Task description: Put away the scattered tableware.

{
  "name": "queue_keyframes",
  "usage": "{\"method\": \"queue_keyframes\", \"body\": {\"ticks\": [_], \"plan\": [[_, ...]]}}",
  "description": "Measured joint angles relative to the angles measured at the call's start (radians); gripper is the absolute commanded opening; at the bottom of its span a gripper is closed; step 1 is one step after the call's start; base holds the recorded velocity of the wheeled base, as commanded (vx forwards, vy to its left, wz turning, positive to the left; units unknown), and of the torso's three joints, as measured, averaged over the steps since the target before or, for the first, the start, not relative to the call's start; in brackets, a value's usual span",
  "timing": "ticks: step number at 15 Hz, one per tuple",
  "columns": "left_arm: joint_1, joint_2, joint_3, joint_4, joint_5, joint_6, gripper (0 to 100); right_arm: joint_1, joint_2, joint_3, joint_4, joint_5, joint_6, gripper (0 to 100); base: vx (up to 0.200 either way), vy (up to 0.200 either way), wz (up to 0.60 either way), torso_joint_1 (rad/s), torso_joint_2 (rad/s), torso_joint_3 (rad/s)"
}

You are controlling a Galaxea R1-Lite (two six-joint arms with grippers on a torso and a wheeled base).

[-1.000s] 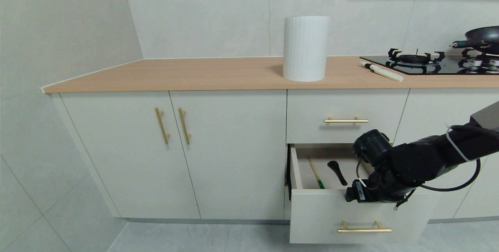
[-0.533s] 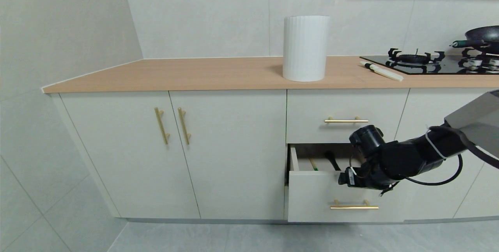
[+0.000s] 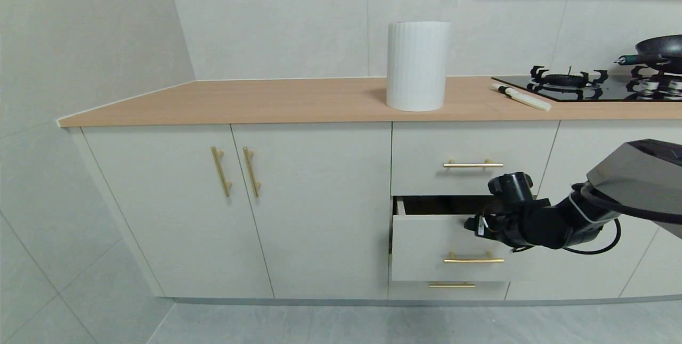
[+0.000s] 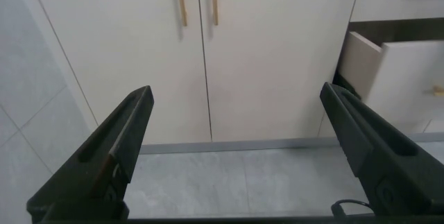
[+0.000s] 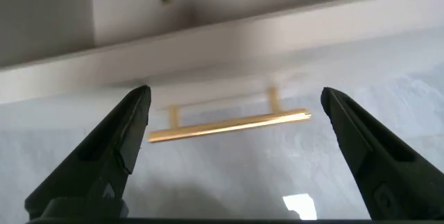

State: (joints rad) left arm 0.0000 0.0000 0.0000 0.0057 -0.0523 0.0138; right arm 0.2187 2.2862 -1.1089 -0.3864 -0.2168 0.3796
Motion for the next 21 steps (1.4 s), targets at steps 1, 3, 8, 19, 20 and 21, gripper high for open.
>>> {"method": "queue_keyframes", "body": {"ticks": [1,3,8,19,20,21], "plan": [[0.000,0.000,0.000,0.000,0.000,0.000,100,-0.006,0.012,0.000,-0.011,0.001,0.000,100,0.000,0.000,0.00,0.000,0.00,0.000],[0.000,0.000,0.000,0.000,0.000,0.000,100,-0.013,0.045,-0.002,-0.131,0.004,0.000,100,0.000,0.000,0.00,0.000,0.00,0.000],[0.000,0.000,0.000,0.000,0.000,0.000,100,-0.018,0.119,-0.028,-0.220,0.001,0.031,100,0.000,0.000,0.00,0.000,0.00,0.000],[0.000,0.000,0.000,0.000,0.000,0.000,100,-0.052,0.201,-0.186,-0.214,-0.004,0.168,100,0.000,0.000,0.00,0.000,0.00,0.000],[0.000,0.000,0.000,0.000,0.000,0.000,100,-0.053,0.205,-0.189,-0.214,-0.005,0.168,100,0.000,0.000,0.00,0.000,0.00,0.000],[0.000,0.000,0.000,0.000,0.000,0.000,100,-0.056,0.211,-0.195,-0.213,-0.005,0.168,100,0.000,0.000,0.00,0.000,0.00,0.000]]}}
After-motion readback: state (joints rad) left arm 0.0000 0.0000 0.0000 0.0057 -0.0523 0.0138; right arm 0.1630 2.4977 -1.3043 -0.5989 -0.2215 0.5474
